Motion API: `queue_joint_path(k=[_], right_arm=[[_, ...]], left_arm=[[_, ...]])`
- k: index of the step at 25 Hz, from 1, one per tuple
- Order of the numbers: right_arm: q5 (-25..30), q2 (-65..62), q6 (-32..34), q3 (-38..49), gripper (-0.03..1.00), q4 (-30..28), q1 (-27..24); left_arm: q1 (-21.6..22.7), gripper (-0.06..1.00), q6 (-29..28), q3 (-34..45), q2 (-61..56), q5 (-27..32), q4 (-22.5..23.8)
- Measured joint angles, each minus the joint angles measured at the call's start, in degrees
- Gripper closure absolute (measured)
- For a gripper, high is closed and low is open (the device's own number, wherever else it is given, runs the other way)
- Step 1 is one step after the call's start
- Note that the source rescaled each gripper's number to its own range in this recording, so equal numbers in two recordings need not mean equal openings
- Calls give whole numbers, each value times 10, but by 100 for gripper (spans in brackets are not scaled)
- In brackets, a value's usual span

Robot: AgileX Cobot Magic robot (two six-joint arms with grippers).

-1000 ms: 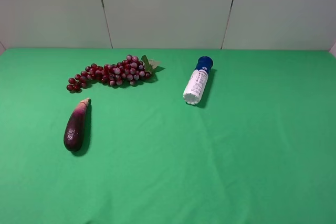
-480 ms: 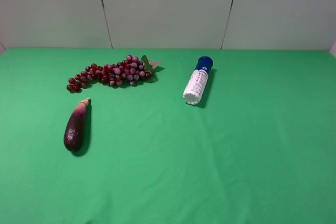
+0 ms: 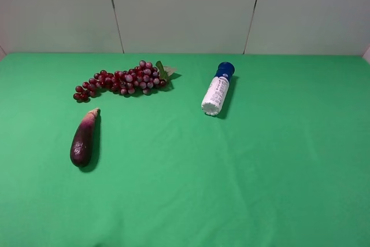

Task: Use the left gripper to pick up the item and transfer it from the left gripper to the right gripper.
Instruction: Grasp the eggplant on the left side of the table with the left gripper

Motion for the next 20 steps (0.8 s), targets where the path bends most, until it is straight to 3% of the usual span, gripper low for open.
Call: queue_joint_path(k=[6, 20], right_arm=[[0, 0, 0, 0, -3, 0, 0], [0, 0, 0, 0, -3, 0, 0]], left_arm=[[-3, -6, -20, -4, 110, -47, -12], [-76, -6, -61, -4, 341, -157, -12]])
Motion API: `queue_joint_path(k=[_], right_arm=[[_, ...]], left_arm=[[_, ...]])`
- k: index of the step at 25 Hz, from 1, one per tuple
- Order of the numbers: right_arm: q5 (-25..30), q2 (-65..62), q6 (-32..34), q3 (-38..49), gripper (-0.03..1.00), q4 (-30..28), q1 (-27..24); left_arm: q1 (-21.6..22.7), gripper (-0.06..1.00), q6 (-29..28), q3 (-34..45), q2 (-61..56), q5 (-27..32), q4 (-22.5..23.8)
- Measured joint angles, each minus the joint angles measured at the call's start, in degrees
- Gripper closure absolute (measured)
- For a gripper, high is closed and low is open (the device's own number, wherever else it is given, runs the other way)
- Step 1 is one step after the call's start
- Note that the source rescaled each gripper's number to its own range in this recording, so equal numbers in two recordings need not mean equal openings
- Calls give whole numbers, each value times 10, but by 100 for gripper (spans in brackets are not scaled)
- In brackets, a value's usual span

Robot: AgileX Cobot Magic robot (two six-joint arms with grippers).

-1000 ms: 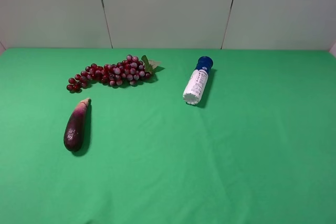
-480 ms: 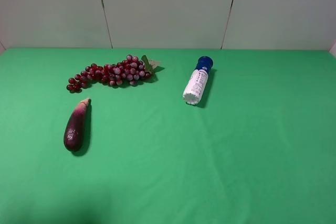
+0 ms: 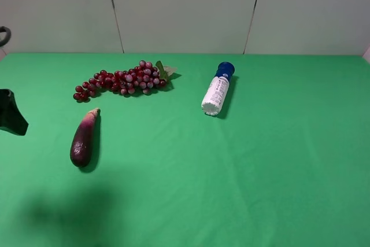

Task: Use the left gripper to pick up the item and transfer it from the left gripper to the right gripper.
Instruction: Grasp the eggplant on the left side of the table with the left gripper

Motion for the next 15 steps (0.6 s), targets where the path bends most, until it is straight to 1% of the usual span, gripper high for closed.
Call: queue_joint_path(k=[10, 15], right_arm=[[0, 0, 0, 0, -3, 0, 0], [0, 0, 0, 0, -3, 0, 0]], left_arm=[[-78, -6, -60, 0, 142, -85, 0], [-108, -6, -85, 0, 208, -130, -3]])
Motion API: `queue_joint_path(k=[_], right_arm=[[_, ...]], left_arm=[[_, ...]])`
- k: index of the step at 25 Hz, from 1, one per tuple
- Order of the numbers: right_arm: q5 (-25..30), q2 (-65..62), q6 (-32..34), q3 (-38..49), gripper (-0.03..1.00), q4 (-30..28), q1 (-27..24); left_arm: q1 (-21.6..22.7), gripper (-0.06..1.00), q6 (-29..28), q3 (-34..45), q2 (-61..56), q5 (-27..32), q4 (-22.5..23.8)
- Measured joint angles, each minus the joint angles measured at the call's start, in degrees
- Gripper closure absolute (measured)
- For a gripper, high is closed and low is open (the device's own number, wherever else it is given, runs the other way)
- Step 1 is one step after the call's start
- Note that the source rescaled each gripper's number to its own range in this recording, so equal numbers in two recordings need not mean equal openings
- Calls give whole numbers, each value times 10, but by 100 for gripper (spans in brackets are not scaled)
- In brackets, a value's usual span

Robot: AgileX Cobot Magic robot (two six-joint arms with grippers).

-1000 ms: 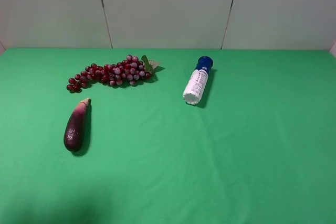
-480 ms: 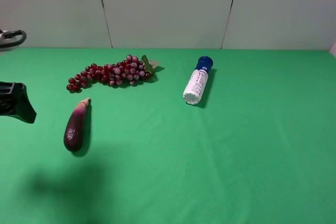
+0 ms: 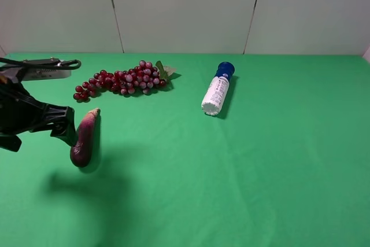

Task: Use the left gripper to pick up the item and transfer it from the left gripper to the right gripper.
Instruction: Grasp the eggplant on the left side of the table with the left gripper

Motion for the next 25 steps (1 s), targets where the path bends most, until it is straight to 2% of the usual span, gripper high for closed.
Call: queue_joint_path(k=[15, 25], right_arm=[[0, 0, 0, 0, -3, 2, 0], [0, 0, 0, 0, -3, 6, 0]], left_arm=[[-72, -6, -76, -1, 137, -108, -2], [-74, -6, -86, -1, 176, -141, -1]])
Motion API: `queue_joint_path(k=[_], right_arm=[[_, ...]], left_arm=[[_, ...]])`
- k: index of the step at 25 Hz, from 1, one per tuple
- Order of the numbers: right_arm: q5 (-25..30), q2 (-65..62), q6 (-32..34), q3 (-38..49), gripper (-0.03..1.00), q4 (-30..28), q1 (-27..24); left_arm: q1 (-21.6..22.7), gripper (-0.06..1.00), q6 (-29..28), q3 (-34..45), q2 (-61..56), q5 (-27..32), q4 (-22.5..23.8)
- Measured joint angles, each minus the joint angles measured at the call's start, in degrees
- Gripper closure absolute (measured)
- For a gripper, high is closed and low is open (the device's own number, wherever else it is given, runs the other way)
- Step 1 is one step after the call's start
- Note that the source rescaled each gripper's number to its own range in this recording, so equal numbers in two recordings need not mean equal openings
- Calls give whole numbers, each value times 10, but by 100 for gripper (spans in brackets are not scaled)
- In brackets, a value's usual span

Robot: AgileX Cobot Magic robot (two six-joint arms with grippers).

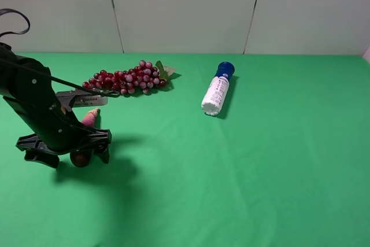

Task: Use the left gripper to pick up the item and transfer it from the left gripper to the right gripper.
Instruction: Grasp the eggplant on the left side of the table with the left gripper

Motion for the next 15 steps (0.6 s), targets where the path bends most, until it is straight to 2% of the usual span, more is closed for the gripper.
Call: queue_joint_path(k=[5, 9, 13, 15], right_arm=[[0, 0, 0, 0, -3, 2, 0], [0, 0, 0, 0, -3, 3, 0], [0, 0, 0, 0, -3, 3, 0], [0, 0, 0, 0, -3, 3, 0]], left_arm=[[0, -4, -1, 0, 1, -7, 1], [0, 3, -1, 0, 2, -7, 5], [0, 21, -1, 0, 2, -7, 5], [0, 35, -1, 0, 2, -7, 5]])
